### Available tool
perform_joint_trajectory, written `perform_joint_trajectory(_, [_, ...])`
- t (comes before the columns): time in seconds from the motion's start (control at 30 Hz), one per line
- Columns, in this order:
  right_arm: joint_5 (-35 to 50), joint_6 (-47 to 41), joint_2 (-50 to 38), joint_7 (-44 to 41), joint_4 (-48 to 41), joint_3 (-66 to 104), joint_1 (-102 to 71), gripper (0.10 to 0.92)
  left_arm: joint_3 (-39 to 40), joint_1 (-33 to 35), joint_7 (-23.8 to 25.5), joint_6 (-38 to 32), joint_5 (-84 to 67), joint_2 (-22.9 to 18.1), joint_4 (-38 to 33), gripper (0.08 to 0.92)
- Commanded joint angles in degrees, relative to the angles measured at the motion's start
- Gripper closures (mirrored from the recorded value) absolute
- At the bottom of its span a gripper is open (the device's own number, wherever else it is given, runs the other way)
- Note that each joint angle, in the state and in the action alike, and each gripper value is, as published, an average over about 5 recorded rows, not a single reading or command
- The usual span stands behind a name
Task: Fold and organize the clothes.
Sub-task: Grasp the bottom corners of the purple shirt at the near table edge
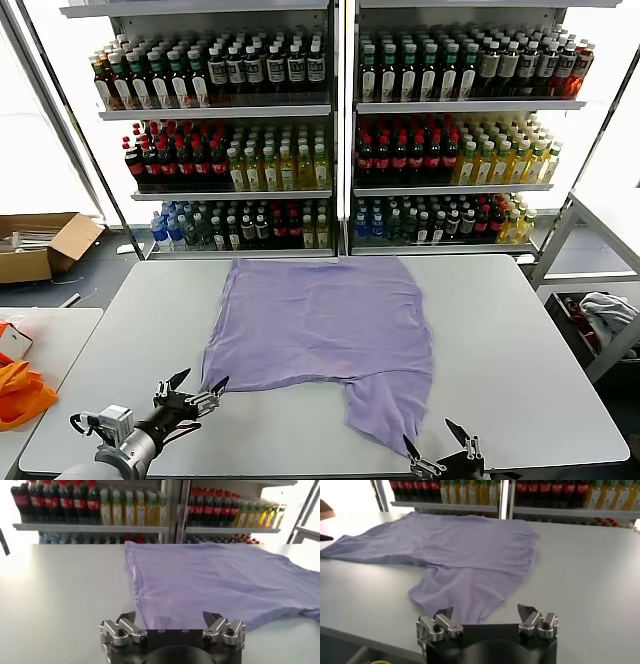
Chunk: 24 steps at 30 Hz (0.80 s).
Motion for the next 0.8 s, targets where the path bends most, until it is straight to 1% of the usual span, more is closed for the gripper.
perform_joint_trajectory(0.03, [-1.8, -0.8, 2.6, 0.7, -0.8, -2.9, 0.2, 0.204, 0.9, -2.4, -2.0, 0.2, -1.0, -1.1, 2.5, 0.177])
perform_joint_trajectory(0.1, [-2.0, -0.7, 2.8, 1.2, -0.9, -3.0, -0.1, 0.221, 1.1, -2.6, -2.1, 0.1, -1.1, -1.1, 2.8, 0.177])
perform_joint_trajectory(0.2, [-3.0, -0.5, 3.2, 2.4, -1.6, -3.3, 0.1, 0.288, 1.7, -2.6, -2.2, 0.1, -0.7, -0.7, 3.8, 0.197])
perform_joint_trajectory(0.3, [-3.5, -0.2, 3.5, 2.7, -2.0, -3.5, 0.1, 0.368, 2.4, -1.9, -2.1, 0.1, -0.3, 0.2, 4.6, 0.261])
perform_joint_trajectory(0.5, [-3.4, 0.1, 3.6, 2.8, -2.4, -3.6, 0.6, 0.475, 3.1, -0.7, -1.5, 0.3, 0.6, 0.7, 5.3, 0.431])
perform_joint_trajectory(0.7, [-3.0, 0.6, 3.5, 2.4, -1.7, -3.6, 0.8, 0.647, 3.6, -0.6, -1.3, 0.2, 1.5, 0.3, 4.8, 0.536])
perform_joint_trajectory(0.8, [-2.9, 0.8, 3.4, 2.3, -1.5, -3.7, 1.0, 0.733, 3.9, -0.3, -1.3, -0.1, 2.2, 0.2, 4.5, 0.614])
